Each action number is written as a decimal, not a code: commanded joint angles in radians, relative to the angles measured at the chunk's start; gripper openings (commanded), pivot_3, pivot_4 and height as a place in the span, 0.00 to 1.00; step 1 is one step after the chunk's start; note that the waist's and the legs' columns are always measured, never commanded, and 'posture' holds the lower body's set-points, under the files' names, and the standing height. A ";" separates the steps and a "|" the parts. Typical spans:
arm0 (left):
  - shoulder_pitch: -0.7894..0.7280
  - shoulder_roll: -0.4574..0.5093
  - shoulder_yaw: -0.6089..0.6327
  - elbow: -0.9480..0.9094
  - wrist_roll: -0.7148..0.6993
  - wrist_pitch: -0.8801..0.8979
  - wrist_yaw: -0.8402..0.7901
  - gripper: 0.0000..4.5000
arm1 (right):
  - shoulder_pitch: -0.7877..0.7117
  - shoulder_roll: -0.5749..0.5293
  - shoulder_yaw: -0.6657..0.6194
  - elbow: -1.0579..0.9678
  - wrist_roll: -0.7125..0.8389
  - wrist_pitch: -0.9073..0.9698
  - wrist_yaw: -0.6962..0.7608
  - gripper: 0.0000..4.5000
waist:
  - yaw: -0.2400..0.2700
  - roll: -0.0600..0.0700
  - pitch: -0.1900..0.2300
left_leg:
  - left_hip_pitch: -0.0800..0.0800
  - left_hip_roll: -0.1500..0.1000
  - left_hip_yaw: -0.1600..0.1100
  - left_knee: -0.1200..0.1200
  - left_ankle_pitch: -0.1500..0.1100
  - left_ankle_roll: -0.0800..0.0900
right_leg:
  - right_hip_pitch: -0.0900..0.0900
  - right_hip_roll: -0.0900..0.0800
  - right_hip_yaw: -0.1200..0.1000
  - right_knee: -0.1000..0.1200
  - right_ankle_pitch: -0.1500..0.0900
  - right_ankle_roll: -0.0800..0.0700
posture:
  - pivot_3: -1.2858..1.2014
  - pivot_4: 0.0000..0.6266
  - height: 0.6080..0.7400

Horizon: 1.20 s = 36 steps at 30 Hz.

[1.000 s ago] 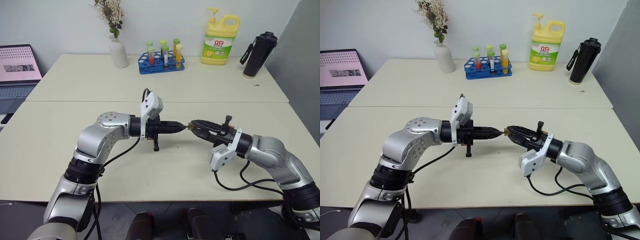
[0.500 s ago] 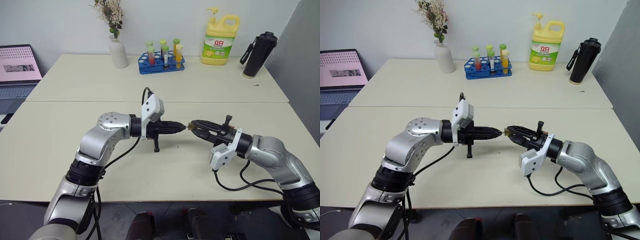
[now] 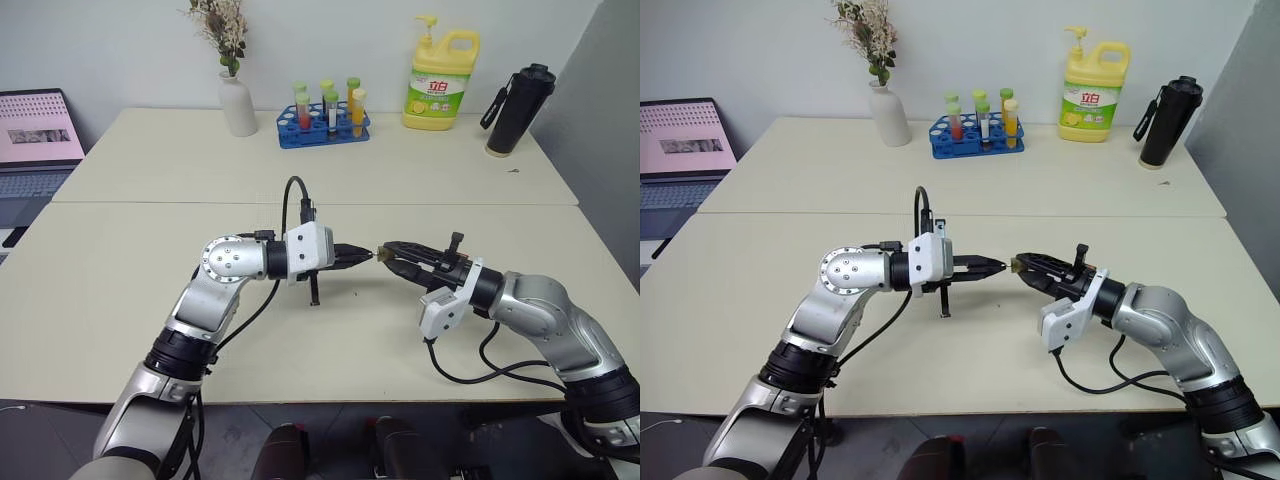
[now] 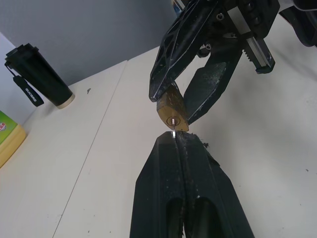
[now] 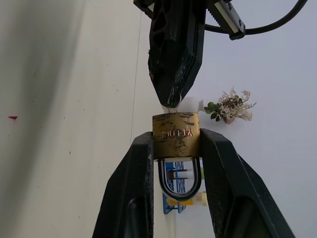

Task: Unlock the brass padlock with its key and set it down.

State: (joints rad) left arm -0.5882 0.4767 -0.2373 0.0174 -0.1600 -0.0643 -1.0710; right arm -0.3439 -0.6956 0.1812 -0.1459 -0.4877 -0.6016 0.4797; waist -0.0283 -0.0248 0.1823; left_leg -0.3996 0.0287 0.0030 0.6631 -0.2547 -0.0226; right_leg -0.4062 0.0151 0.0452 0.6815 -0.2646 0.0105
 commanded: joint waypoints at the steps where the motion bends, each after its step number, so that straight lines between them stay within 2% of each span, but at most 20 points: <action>1: -0.018 -0.014 -0.003 0.005 0.015 -0.047 0.010 0.00 | -0.021 0.007 -0.021 -0.025 0.040 -0.010 -0.015 0.21 | 0.000 0.000 0.000 | 0.000 0.000 0.000 0.000 0.000 0.000 | 0.000 0.000 0.000 0.000 0.000 0.000 | 0.52 0.24 1.00; 13: -0.041 -0.037 0.018 0.042 0.002 -0.068 0.021 0.00 | -0.017 0.006 -0.023 -0.028 0.043 -0.003 -0.013 0.21 | 0.000 0.000 0.000 | 0.000 0.000 0.000 0.000 0.000 0.000 | 0.000 0.000 0.000 0.000 0.000 0.000 | 0.52 0.24 1.00; 18: -0.032 -0.023 0.023 -0.007 -0.079 0.120 -0.017 0.00 | -0.018 0.006 -0.022 -0.029 0.046 0.000 -0.013 0.21 | -0.001 0.000 0.000 | 0.000 0.000 0.000 0.000 0.000 0.000 | 0.000 0.000 0.000 0.000 0.000 0.001 | 0.52 0.24 1.00; 22: -0.050 -0.035 0.053 -0.007 -0.126 0.263 0.023 0.19 | -0.019 0.003 -0.021 -0.026 0.050 -0.005 -0.012 0.21 | -0.001 0.000 0.000 | 0.000 0.000 -0.001 0.000 0.000 0.000 | 0.000 0.000 -0.001 0.000 0.000 0.001 | 0.52 0.24 1.00; 27: -0.076 -0.027 0.086 -0.034 -0.210 0.466 0.035 0.56 | -0.017 -0.001 -0.024 -0.021 0.050 -0.012 -0.010 0.21 | -0.001 0.000 0.000 | 0.000 0.000 -0.001 0.000 0.000 0.000 | 0.000 0.000 -0.001 0.000 -0.001 0.001 | 0.52 0.24 1.00; 32: -0.098 -0.016 0.137 -0.096 -0.363 0.743 0.041 0.91 | -0.016 -0.003 -0.022 -0.020 0.051 -0.015 -0.009 0.21 | -0.001 0.000 0.000 | 0.000 0.000 -0.002 0.000 0.000 0.000 | 0.000 0.000 -0.001 0.000 -0.001 0.002 | 0.52 0.24 1.00; 35: -0.092 0.012 0.140 -0.181 -0.482 0.909 0.003 0.91 | -0.019 -0.003 -0.019 -0.019 0.053 -0.018 -0.006 0.21 | -0.001 0.000 0.000 | 0.000 0.000 -0.002 0.000 0.000 0.000 | 0.000 0.000 0.000 0.000 -0.001 0.002 | 0.52 0.24 1.00; 36: -0.089 0.014 0.138 -0.193 -0.483 0.917 0.011 0.91 | -0.020 -0.003 -0.019 -0.018 0.053 -0.017 -0.005 0.21 | -0.001 0.000 0.000 | 0.000 0.000 -0.002 0.000 0.000 0.000 | 0.000 0.000 0.000 0.001 -0.001 0.002 | 0.52 0.24 1.00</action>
State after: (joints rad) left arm -0.6629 0.4825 -0.1144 -0.1134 -0.5942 0.8088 -1.0503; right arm -0.3466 -0.6950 0.1777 -0.1421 -0.4532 -0.6049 0.4795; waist -0.0296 -0.0248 0.1823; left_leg -0.3995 0.0291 0.0010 0.6635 -0.2547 -0.0228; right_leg -0.4061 0.0152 0.0449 0.6821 -0.2656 0.0122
